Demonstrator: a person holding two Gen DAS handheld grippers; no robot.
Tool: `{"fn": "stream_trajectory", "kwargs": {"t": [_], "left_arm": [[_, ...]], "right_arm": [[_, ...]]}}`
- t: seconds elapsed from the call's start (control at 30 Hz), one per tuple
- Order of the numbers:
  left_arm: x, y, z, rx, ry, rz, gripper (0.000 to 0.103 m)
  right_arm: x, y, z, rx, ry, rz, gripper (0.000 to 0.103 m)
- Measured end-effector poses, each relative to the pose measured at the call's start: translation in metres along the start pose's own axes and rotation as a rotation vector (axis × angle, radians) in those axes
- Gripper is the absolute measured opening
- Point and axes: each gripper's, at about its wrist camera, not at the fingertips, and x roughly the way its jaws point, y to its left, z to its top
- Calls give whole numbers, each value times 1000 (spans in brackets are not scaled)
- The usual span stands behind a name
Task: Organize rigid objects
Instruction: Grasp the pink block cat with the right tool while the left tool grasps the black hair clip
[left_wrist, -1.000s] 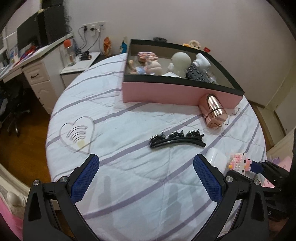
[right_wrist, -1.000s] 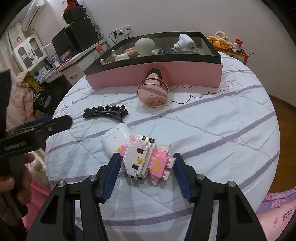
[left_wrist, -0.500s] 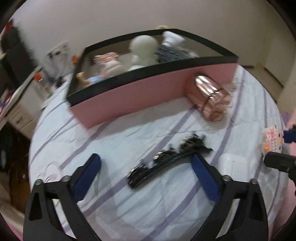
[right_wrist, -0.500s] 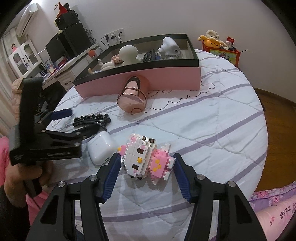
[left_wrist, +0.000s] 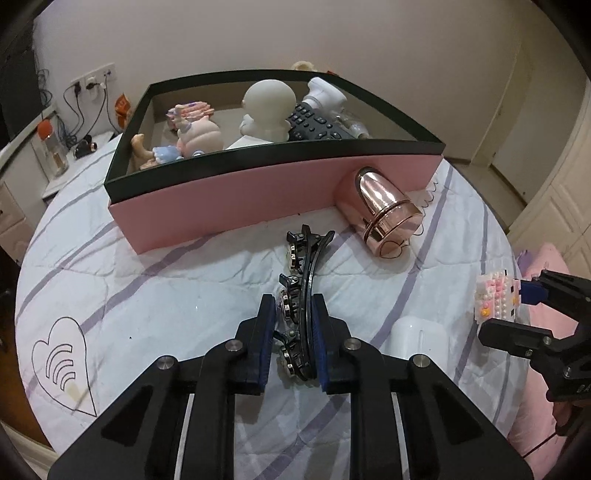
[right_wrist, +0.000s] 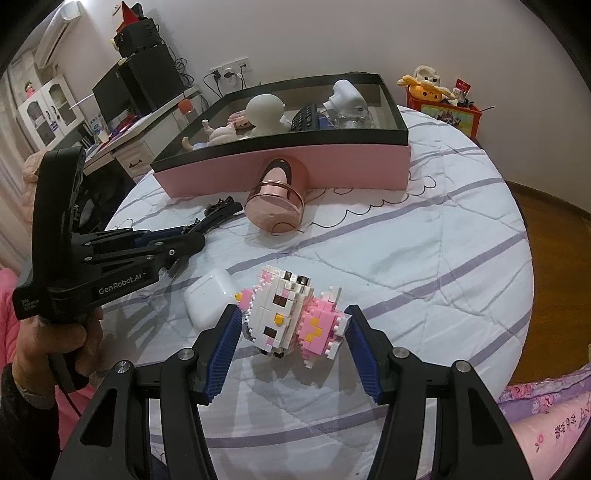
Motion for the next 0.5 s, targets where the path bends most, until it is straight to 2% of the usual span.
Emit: {"fn": "stream_trajectory", "kwargs": {"t": [0.23,0.5], "left_arm": [[-11,2,-3,-42,-16,-8,19],[-45,10,-2,-77,-62,22,19]], "right_arm": [[-4,2,0,3,-9,2,59],[-11,10,11,-15,-33,17,59]]}}
